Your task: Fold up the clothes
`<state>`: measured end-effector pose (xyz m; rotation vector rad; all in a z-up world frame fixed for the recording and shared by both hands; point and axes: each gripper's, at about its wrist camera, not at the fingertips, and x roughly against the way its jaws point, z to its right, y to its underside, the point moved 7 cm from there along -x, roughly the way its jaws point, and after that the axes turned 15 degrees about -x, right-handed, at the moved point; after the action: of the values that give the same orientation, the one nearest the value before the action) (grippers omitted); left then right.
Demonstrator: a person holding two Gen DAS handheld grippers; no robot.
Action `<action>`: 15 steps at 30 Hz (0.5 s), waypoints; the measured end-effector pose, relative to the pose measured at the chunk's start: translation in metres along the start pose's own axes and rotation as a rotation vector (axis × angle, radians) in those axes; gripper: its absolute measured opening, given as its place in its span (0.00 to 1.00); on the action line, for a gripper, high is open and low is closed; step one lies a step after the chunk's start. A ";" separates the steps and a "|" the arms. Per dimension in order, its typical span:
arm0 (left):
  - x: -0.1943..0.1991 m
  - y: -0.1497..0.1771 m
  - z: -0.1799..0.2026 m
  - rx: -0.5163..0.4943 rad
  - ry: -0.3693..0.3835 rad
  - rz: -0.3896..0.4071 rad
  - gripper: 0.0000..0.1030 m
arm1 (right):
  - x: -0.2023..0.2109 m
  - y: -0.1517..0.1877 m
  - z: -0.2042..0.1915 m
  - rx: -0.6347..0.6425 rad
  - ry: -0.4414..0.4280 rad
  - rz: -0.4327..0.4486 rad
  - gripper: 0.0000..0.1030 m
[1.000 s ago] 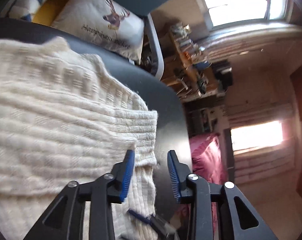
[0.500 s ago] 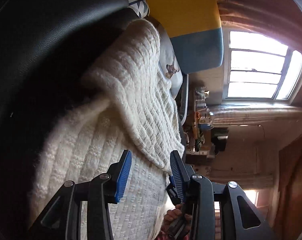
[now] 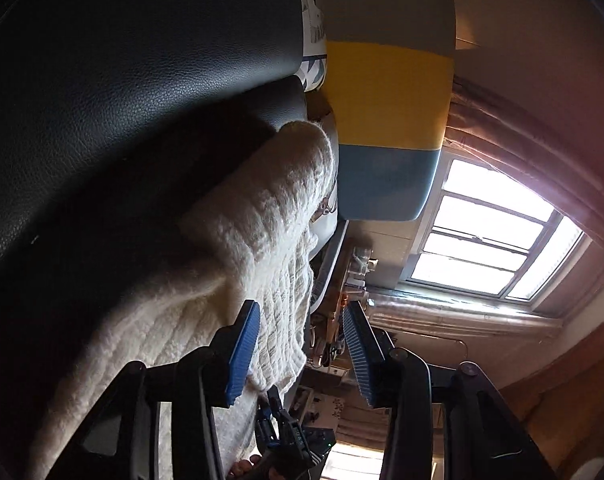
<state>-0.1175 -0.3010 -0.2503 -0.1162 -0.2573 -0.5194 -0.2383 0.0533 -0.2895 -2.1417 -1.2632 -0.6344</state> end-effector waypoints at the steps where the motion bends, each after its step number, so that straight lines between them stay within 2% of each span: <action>1: -0.002 0.001 0.001 -0.008 -0.011 -0.008 0.43 | 0.001 0.000 0.000 -0.007 0.008 -0.003 0.22; 3: -0.008 0.006 0.000 -0.019 -0.042 -0.025 0.46 | 0.003 -0.004 -0.002 -0.028 0.013 0.002 0.21; 5: -0.015 0.013 -0.004 -0.018 -0.065 -0.052 0.47 | 0.006 -0.009 -0.003 -0.038 0.026 0.026 0.11; 8: -0.025 0.016 -0.011 -0.015 -0.092 -0.070 0.47 | 0.012 -0.012 -0.010 -0.007 0.044 0.043 0.07; 15: -0.038 0.000 -0.013 0.002 -0.094 -0.009 0.47 | 0.031 -0.022 -0.036 0.079 0.044 0.079 0.07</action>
<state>-0.1466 -0.2855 -0.2730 -0.1376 -0.3500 -0.5232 -0.2485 0.0572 -0.2381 -2.0906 -1.1558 -0.5858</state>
